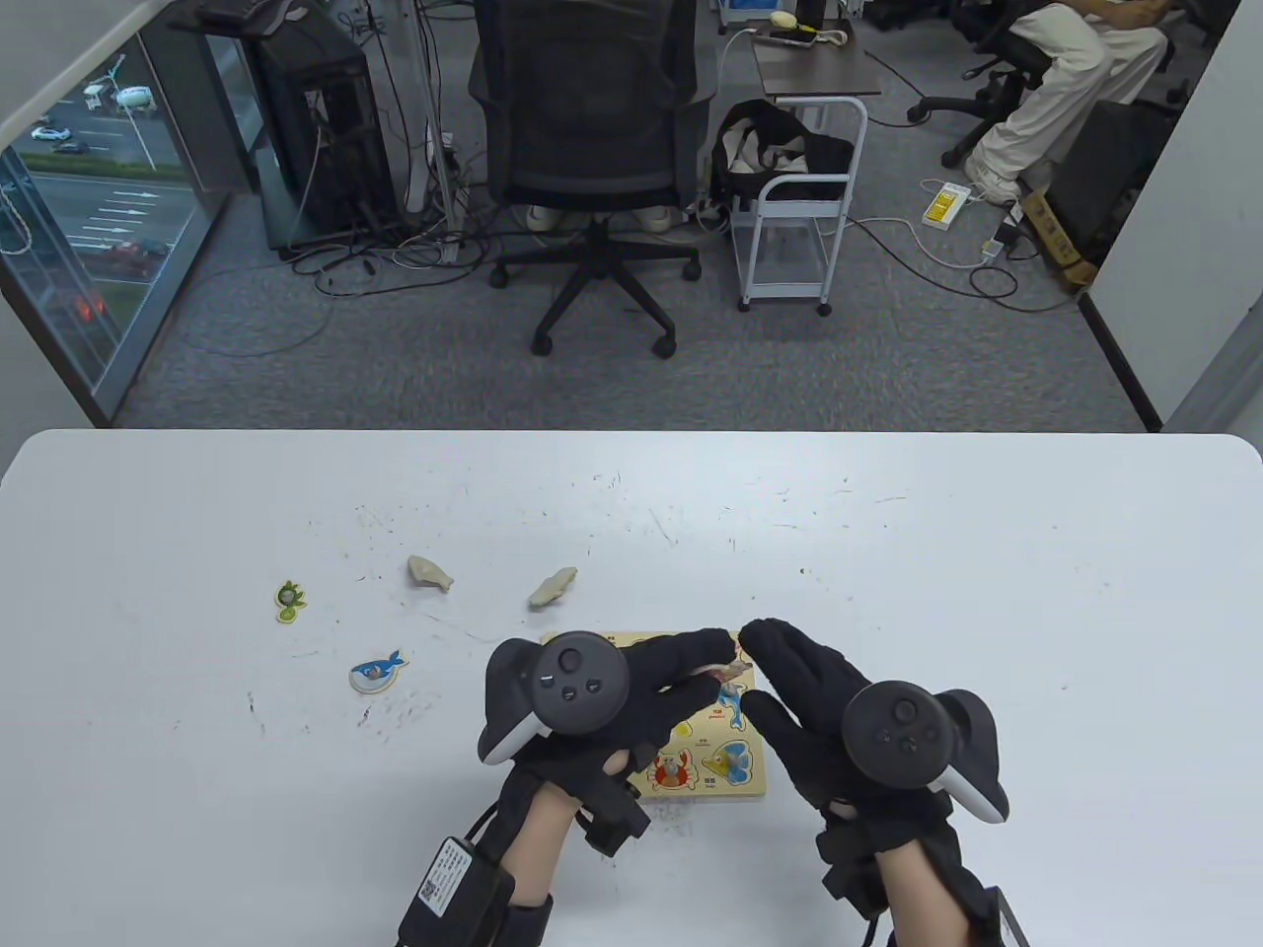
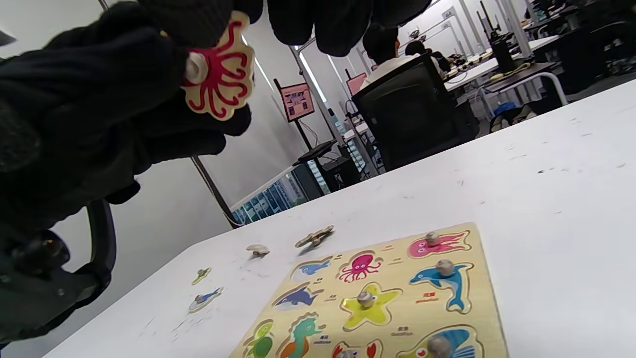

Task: Fit puzzle pieces into frame

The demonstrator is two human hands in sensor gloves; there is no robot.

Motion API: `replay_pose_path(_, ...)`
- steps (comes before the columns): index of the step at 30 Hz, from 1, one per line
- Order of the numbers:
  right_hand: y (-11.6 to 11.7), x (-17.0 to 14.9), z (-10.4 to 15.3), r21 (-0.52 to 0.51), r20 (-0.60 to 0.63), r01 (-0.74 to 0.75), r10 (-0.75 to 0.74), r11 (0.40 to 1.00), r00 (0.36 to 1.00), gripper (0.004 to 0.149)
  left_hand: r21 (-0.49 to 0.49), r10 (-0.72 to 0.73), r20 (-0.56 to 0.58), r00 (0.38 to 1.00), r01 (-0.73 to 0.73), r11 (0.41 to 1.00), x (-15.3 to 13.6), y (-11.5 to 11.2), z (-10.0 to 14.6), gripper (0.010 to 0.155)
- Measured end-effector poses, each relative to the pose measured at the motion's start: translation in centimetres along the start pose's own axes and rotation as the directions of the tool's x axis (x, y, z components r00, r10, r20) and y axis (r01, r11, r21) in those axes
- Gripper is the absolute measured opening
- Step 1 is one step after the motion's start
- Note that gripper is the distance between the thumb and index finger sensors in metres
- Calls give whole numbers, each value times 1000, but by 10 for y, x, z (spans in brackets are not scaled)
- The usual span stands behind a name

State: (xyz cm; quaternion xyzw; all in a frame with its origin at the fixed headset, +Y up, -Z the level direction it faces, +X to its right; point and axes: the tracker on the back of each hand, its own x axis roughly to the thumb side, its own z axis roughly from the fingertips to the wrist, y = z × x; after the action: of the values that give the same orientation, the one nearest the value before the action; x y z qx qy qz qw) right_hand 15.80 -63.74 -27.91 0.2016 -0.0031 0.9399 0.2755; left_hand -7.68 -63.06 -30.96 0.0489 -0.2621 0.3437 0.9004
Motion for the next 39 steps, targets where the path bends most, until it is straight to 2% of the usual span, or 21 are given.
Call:
replay_pose_path(2,4,4,-1,-3,20,0,0,1000,1000,62,31,34,7,999,-34,999,-2,1,7,51)
replay_pose_path(9,17,7,-6,13,33,109,-109,994,993,55,1,-2,-28,1000,2,1000,-10,6,21,51)
replay_pose_path(14,27,12,-9,18,15,37,-37,999,999,48,-8,-39,-94,995,39,999,-18,6,27,50)
replay_pose_path(17,29,10,-10,30,12,52,-52,998,999,47,-14,-36,-92,995,35,999,-19,5,26,48)
replay_pose_path(22,30,0,-13,47,-10,98,-97,994,995,45,-58,-149,-79,986,145,988,-13,2,27,54)
replay_pose_path(27,32,-7,-15,50,-46,160,-158,986,986,44,61,-310,-92,946,316,947,-2,5,32,63)
replay_pose_path(30,33,-14,-15,30,-98,241,-237,970,967,45,160,-455,-88,886,463,872,11,5,38,61)
replay_pose_path(34,32,-19,-15,6,-120,278,-275,961,954,46,226,-471,-51,881,469,854,27,0,43,58)
replay_pose_path(39,34,-17,-15,16,-116,325,-322,945,940,47,259,-585,-35,811,572,778,41,-9,47,55)
